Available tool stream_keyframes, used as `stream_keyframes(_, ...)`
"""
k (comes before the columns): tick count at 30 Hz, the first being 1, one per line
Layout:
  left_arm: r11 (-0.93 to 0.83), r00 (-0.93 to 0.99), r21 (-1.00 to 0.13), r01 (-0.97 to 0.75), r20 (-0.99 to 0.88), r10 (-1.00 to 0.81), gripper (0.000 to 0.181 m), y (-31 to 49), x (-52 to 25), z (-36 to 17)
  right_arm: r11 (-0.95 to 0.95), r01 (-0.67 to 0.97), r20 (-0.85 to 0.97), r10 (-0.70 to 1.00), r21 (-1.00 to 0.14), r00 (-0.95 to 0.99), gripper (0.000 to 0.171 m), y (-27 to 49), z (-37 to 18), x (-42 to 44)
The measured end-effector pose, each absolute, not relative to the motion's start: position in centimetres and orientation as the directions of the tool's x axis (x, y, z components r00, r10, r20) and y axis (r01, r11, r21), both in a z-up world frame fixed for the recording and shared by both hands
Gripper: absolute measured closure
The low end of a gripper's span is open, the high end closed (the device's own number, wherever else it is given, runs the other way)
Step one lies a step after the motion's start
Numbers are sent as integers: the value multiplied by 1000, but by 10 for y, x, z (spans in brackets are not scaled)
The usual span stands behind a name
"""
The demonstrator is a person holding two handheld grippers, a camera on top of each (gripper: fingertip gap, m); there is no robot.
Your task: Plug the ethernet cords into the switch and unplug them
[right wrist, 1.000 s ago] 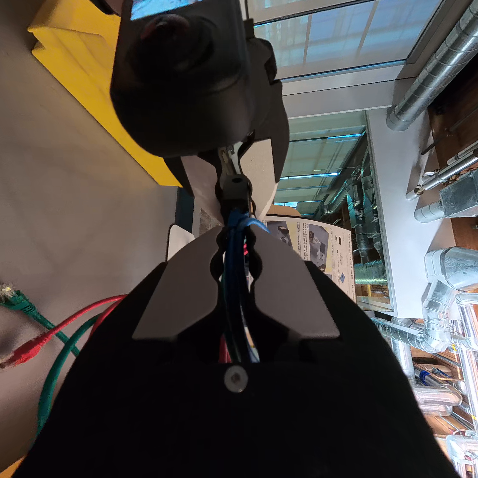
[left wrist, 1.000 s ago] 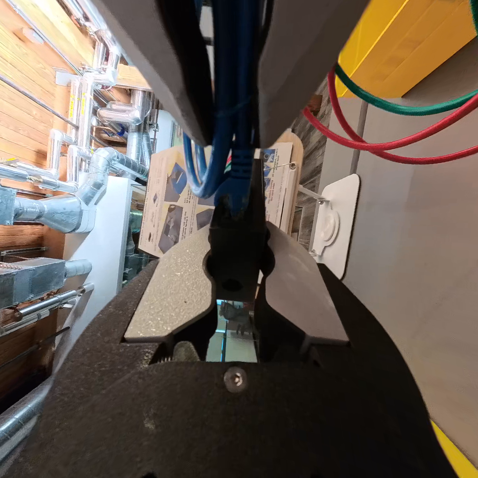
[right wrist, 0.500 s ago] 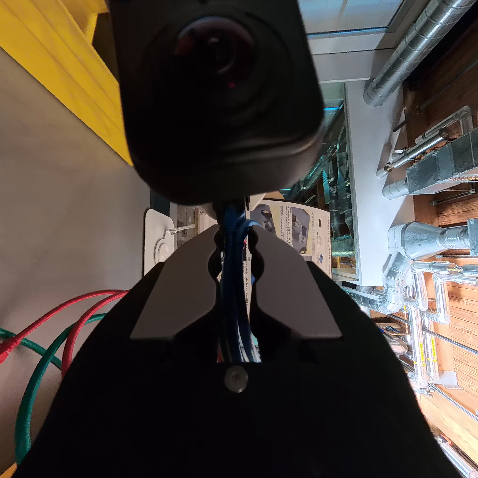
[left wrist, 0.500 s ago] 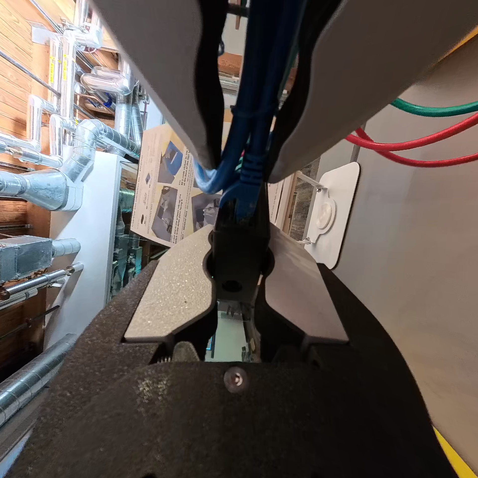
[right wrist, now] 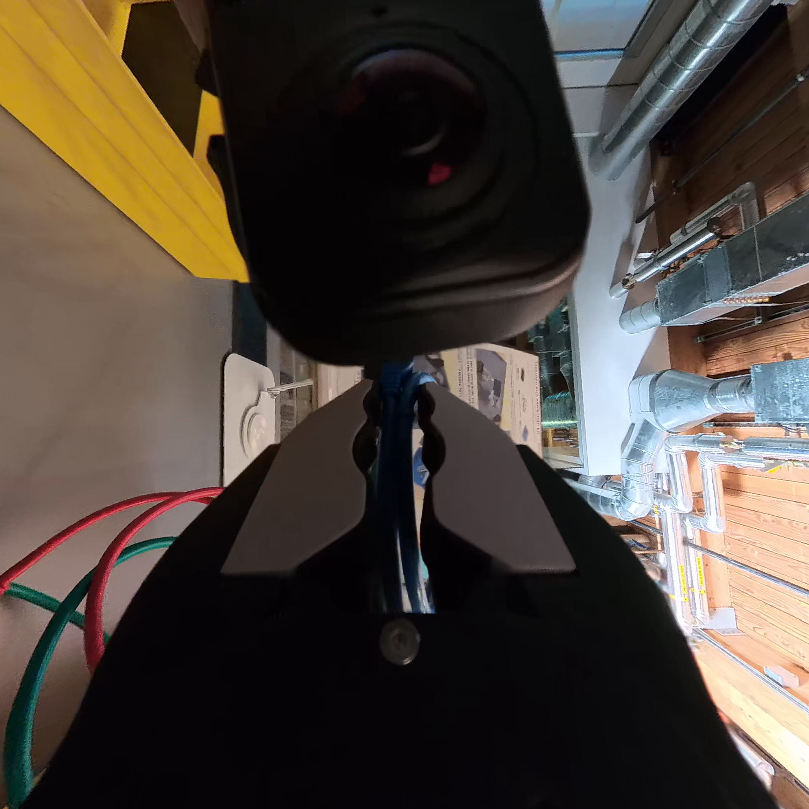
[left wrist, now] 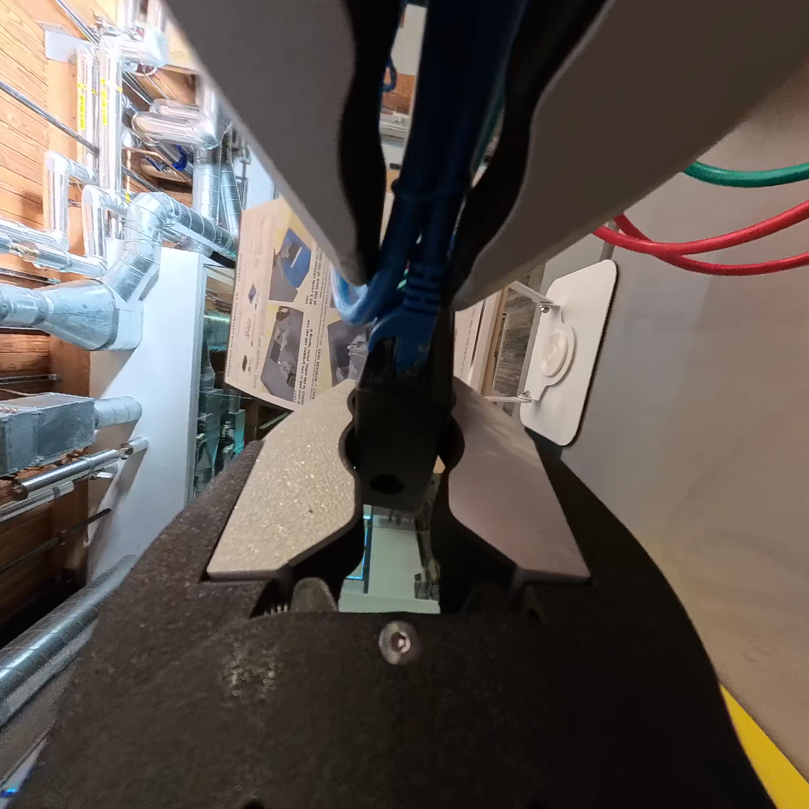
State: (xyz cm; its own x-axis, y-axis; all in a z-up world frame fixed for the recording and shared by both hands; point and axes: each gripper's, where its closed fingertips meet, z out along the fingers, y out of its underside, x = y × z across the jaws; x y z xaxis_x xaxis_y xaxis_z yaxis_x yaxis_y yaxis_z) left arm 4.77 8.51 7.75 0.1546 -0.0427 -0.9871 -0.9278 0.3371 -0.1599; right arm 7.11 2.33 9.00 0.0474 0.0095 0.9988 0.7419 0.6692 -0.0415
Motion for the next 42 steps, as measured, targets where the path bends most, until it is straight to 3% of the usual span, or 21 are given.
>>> stream_keyframes(5,364,206,-200,-910,-978,-22,144,78,49,90,680,733,996,-53,-16,71,155,15,101,71)
stream_keyframes(8,378,255,-237,-895,-967,-2,129,76,48,98,683,730,993,-59,-31,98,156,14,107,75)
stream_keyframes(18,342,271,-305,-889,-951,-147,112,84,35,85,684,728,994,-38,-46,99,155,17,107,80)
stream_keyframes(25,383,239,-260,-887,-966,-102,132,81,39,86,682,730,998,-24,-31,64,155,19,103,84)
stream_keyframes(32,418,212,-218,-882,-975,-61,131,78,43,89,678,735,999,-31,-1,30,156,17,102,87)
stream_keyframes(38,389,131,-141,-911,-990,-51,122,82,46,76,677,730,996,-60,91,-69,156,17,88,83)
stream_keyframes(42,390,98,-109,-914,-994,-49,138,83,48,72,674,727,991,-97,132,-91,156,14,88,81)
